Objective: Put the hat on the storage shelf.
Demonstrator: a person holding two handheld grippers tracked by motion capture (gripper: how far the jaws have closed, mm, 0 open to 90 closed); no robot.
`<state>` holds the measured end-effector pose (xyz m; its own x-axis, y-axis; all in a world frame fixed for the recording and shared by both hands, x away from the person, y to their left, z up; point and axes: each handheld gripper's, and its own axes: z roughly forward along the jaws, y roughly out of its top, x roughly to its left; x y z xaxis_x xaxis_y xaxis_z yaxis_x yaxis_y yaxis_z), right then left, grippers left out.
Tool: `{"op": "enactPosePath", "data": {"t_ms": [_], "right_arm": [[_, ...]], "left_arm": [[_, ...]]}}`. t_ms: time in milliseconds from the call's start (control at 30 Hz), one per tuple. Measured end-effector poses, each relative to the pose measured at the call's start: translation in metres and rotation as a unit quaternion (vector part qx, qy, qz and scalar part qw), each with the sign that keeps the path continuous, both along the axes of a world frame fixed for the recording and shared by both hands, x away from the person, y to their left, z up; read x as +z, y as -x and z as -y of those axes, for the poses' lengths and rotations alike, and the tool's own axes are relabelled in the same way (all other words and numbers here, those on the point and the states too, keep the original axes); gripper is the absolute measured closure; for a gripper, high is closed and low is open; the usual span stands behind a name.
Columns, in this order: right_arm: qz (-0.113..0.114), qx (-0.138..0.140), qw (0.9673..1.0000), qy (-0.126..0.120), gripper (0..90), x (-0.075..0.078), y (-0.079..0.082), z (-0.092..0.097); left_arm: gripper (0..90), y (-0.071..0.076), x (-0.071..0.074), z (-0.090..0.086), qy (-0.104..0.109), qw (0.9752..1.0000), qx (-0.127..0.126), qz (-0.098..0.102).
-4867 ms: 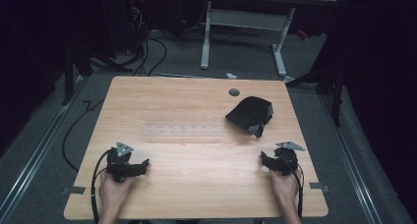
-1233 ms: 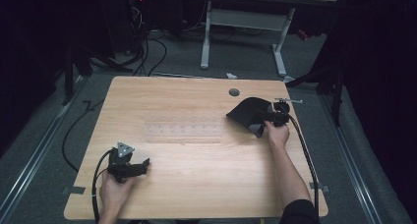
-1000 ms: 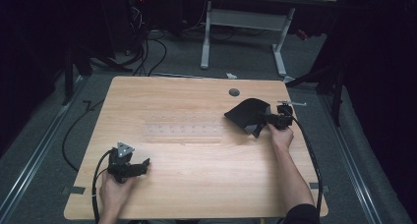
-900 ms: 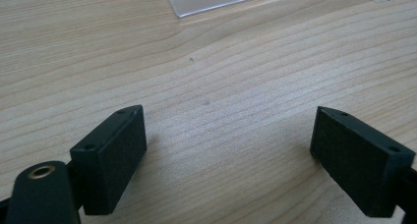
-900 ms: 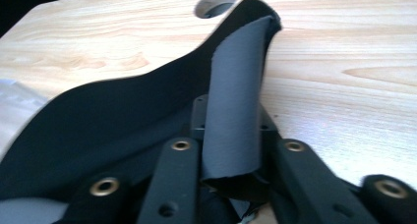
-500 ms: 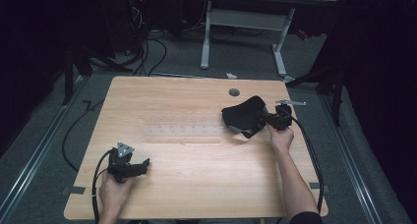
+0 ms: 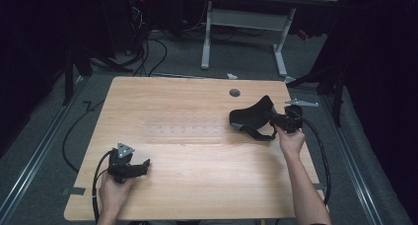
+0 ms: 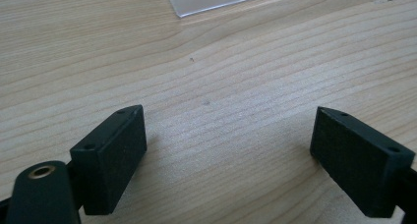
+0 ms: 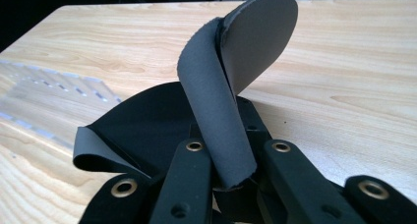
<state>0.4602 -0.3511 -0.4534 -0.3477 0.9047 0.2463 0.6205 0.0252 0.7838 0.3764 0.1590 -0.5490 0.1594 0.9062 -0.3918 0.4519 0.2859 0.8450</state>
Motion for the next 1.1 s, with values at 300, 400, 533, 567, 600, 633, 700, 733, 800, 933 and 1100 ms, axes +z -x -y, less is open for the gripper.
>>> {"op": "enactPosePath", "data": {"t_ms": [300,400,533,567,600,633,700,733,800,933,1100], "right_arm": [[0.026,0.023,0.9993,0.011,86.2,0.024,0.021,-0.011],[0.027,0.025,0.9993,0.011,86.2,0.027,0.026,-0.011],[0.027,0.029,0.9991,0.013,86.2,0.032,0.034,-0.012],[0.031,0.031,0.999,0.007,86.2,0.034,0.04,-0.011],[0.031,0.031,0.999,0.007,86.2,0.034,0.04,-0.011],[0.032,0.031,0.999,0.0,86.2,0.035,0.043,-0.01],[0.034,0.026,0.9989,-0.02,86.2,0.031,0.054,-0.005],[0.035,0.025,0.9989,-0.017,86.2,0.03,0.059,-0.004],[0.036,0.026,0.9989,-0.016,86.2,0.03,0.067,-0.003],[0.033,0.022,0.9989,-0.025,86.2,0.025,0.082,0.001],[0.036,0.02,0.998,-0.048,86.2,0.018,0.097,0.007]], "left_arm": [[14.1,0.0,0.0,0.0,-0.001,1.0,0.001,-0.001],[14.1,0.0,0.0,0.0,-0.001,1.0,0.0,-0.001],[15.0,0.0,0.0,0.0,-0.002,1.0,-0.002,0.001],[16.2,0.001,0.0,0.0,-0.002,1.0,-0.004,0.002],[16.2,0.001,0.0,0.001,0.0,1.0,-0.007,0.004],[18.4,0.002,0.0,0.001,0.002,0.9999,-0.011,0.006],[19.6,0.003,0.0,0.001,0.0,0.9998,-0.017,0.006],[19.5,0.004,0.0,0.0,-0.001,0.9998,-0.019,0.006],[18.7,0.004,0.0,0.0,-0.001,0.9998,-0.02,0.005],[17.4,0.004,0.0,0.0,-0.001,0.9998,-0.018,0.004],[15.8,0.005,0.0,-0.001,0.001,0.9998,-0.022,0.002]]}}
